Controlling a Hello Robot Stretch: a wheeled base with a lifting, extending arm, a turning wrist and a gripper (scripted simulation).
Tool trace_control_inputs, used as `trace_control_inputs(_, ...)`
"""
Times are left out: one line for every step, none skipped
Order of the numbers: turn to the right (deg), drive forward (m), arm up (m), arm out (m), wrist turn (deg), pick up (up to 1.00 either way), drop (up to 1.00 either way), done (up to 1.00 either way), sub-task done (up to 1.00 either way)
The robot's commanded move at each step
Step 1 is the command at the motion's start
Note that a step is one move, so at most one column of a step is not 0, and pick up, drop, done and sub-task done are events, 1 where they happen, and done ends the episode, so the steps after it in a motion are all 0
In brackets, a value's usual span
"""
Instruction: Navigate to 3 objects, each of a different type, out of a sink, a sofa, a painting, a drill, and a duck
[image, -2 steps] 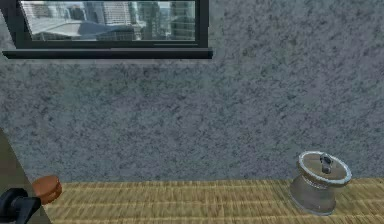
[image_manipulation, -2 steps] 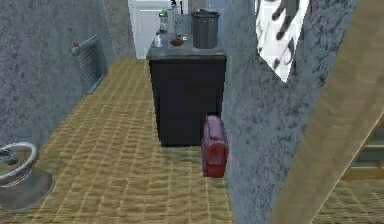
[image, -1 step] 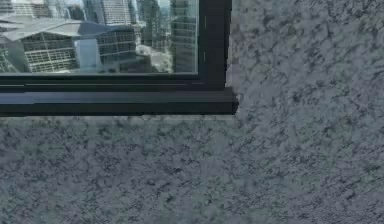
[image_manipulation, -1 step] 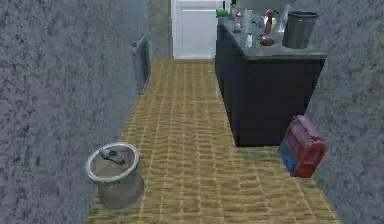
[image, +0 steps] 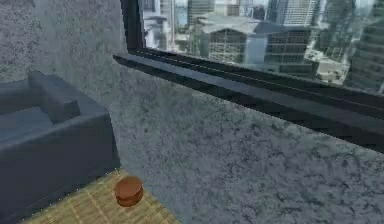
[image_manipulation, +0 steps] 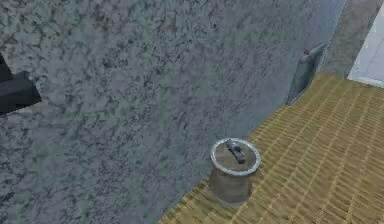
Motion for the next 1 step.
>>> trace_control_inputs(-42.0,0.00,0.00,0.00,0.0,0.00,0.00,0.00,0.00)
